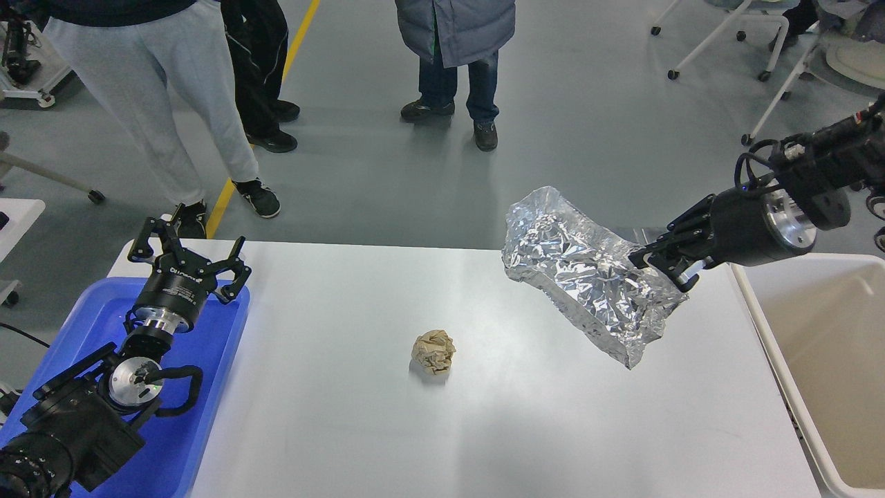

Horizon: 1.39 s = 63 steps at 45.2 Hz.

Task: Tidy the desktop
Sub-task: 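Lift the foil with the right gripper and carry it into the beige bin, then release the foil in the bin and hold the right arm beyond view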

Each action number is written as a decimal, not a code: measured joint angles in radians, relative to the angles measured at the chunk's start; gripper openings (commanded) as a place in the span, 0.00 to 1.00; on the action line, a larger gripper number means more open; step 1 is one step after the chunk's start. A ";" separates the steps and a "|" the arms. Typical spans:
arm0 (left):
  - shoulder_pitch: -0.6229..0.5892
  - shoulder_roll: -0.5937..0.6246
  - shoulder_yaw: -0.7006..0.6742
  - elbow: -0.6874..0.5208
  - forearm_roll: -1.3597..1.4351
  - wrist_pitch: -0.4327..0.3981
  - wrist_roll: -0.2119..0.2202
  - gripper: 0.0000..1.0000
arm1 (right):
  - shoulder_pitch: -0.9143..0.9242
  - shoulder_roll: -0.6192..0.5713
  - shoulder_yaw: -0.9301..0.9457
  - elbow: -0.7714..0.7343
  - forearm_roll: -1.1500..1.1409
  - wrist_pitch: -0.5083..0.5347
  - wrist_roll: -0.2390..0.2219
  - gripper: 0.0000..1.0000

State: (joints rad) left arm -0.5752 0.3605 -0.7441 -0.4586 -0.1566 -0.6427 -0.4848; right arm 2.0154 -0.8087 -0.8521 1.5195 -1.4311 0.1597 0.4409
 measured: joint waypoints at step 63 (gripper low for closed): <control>0.000 0.000 0.000 0.000 0.000 0.000 0.000 1.00 | -1.151 -0.128 0.441 -1.032 0.326 -0.175 0.010 0.00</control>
State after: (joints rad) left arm -0.5753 0.3605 -0.7440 -0.4586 -0.1564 -0.6426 -0.4847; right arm 0.8644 -0.9364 -0.4108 0.4879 -1.1049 -0.0152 0.4507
